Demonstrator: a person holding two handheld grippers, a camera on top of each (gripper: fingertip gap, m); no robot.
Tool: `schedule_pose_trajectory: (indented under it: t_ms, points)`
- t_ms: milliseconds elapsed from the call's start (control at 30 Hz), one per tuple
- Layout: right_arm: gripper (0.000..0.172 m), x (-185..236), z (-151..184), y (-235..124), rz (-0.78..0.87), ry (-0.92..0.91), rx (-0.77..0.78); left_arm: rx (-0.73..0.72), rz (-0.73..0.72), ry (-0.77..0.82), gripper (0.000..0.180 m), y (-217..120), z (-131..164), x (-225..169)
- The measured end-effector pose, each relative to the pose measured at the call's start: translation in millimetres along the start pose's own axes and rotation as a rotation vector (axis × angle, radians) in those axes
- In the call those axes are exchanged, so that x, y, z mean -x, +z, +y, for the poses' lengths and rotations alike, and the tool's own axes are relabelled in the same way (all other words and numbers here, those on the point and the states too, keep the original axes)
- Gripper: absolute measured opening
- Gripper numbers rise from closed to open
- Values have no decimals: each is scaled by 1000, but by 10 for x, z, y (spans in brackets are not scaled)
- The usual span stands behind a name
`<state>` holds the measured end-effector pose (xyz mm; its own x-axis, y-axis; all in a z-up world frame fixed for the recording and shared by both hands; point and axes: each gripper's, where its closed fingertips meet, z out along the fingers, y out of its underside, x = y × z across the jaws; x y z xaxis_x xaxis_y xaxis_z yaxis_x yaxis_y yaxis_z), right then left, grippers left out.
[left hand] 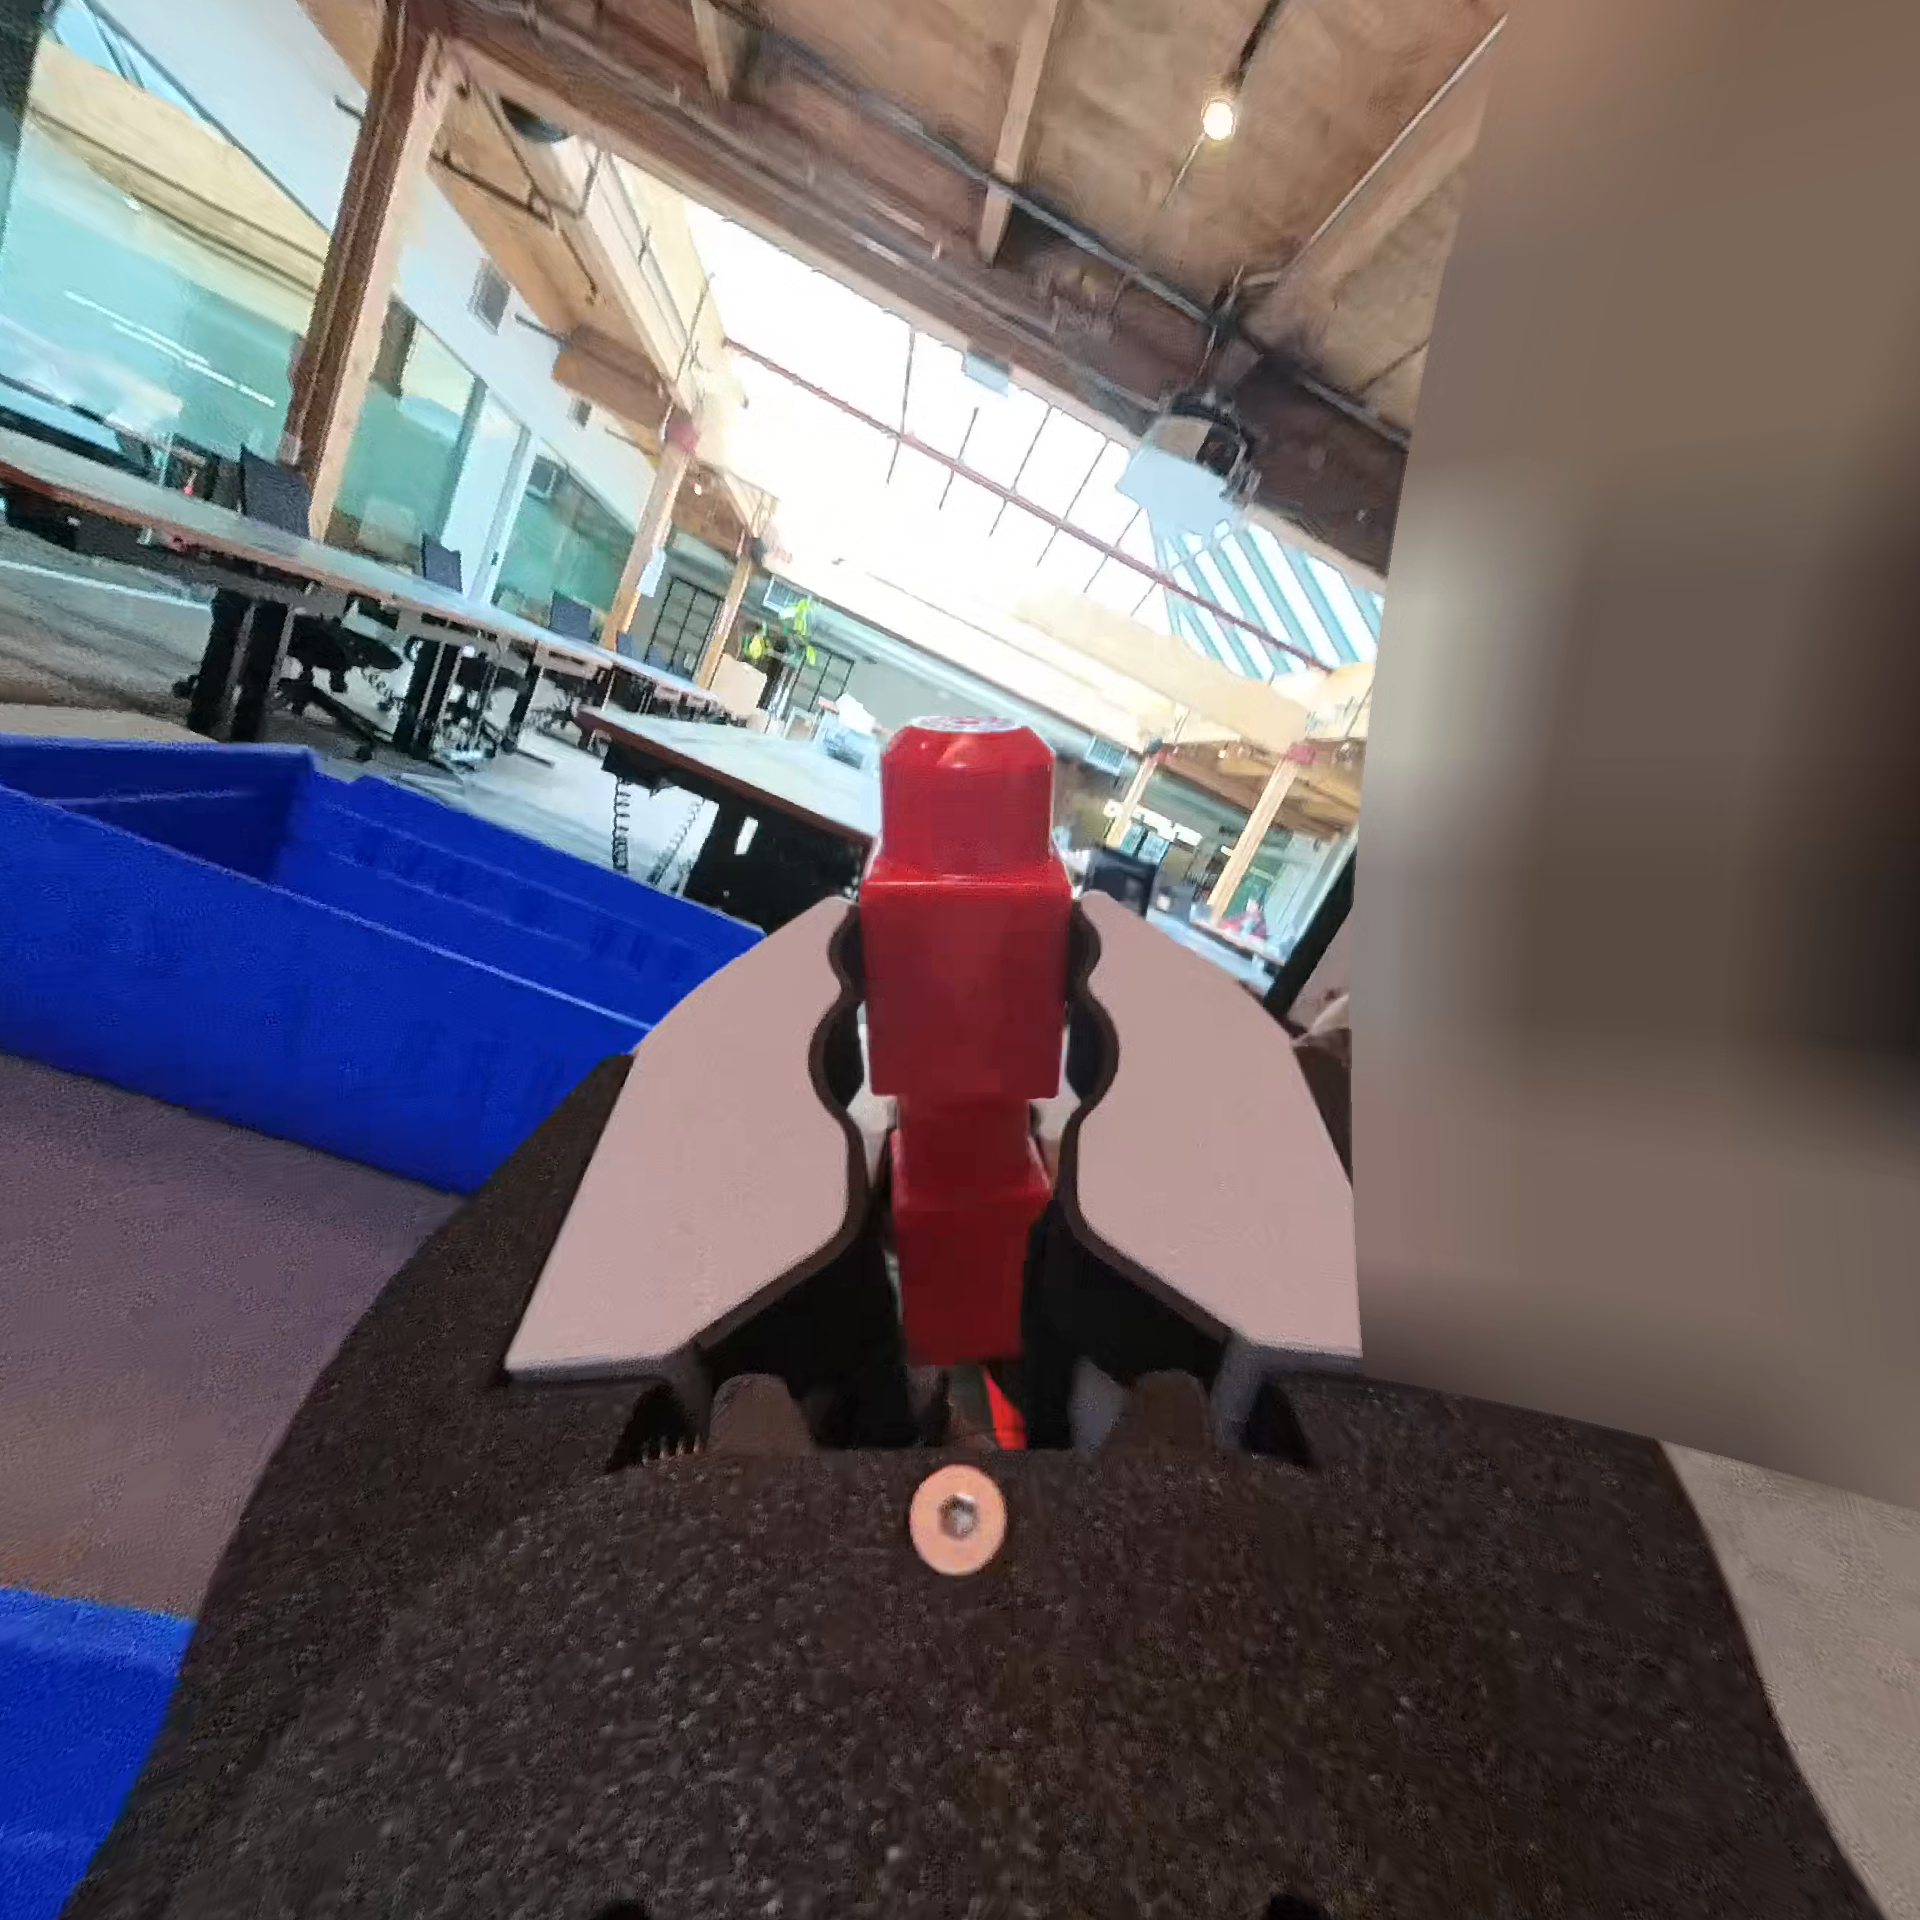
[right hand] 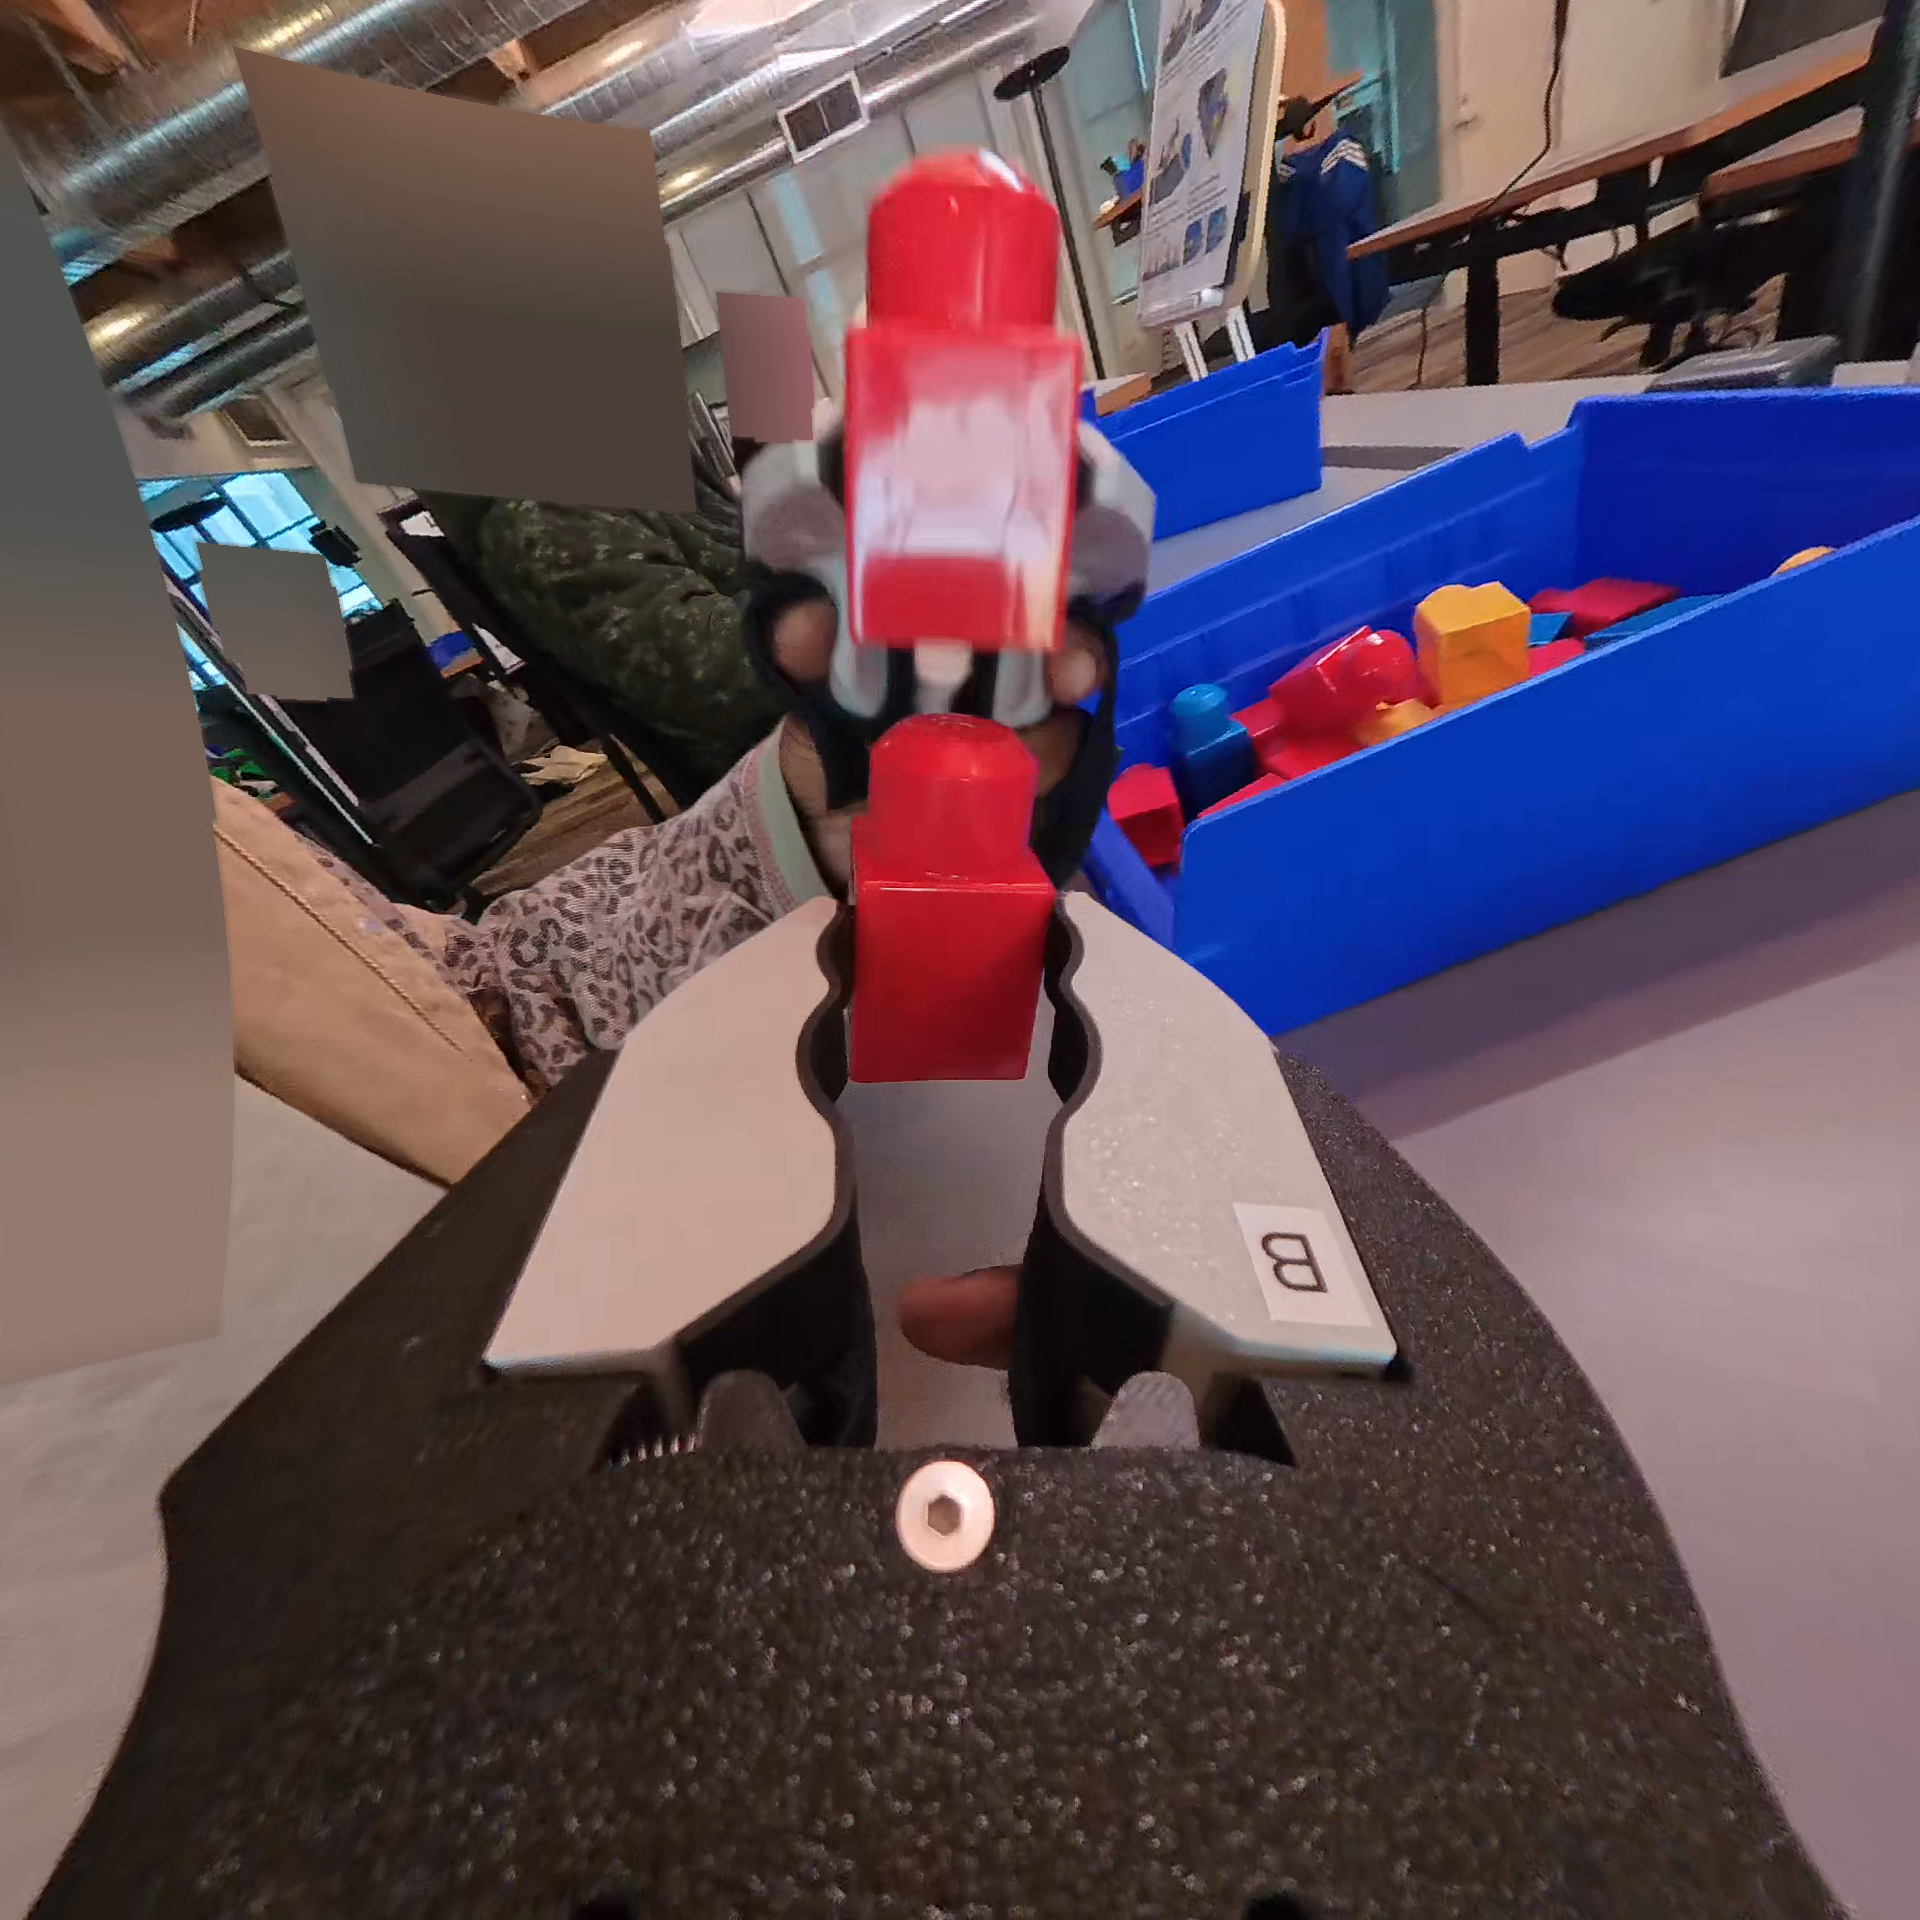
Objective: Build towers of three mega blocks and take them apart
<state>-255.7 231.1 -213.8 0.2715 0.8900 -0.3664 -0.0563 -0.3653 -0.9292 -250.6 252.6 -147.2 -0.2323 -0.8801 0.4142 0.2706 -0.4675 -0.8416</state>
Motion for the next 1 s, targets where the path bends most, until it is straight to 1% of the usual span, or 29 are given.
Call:
schedule_pose_trajectory:
  t_ms: [67,200,267,367,467,533,567,667,700,833,867,900,933,1000]
  points:
    - [35,-11,26,-19,11,-1,26,68,-4,21,36,49,130,24]
    - [35,-45,43,-37,33,-25,41,135,-16,49,36,84,242,40]
    - [35,-64,11,-38,52,-48,19,172,-39,55,36,105,317,64]
    - [35,-107,-21,-71,86,-91,8,169,-66,65,36,123,329,108]
    - [35,-151,-98,-116,133,-143,-41,168,-91,55,36,111,323,159]
    - [35,-156,-187,-175,144,-151,-93,188,-83,33,36,85,367,189]
    - [35,-150,-243,-207,136,-137,-128,176,-66,19,36,77,379,191]
    - [35,-193,-224,-231,168,-162,-103,78,-39,-29,36,113,360,238]
    - [35,-180,-255,-241,160,-153,-130,54,-23,-50,36,140,355,226]
    - [34,-106,-471,-310,81,-61,-331,-69,32,-94,36,189,258,153]
    - [40,-113,-501,-319,73,-24,-362,-102,40,-109,36,194,229,143]
    - [58,-136,-506,-318,76,3,-372,-142,59,-133,36,190,181,124]
    - [69,-151,-487,-306,74,14,-361,-184,67,-155,36,174,121,116]
    - [67,-145,-457,-284,68,7,-347,-233,50,-148,36,128,35,134]
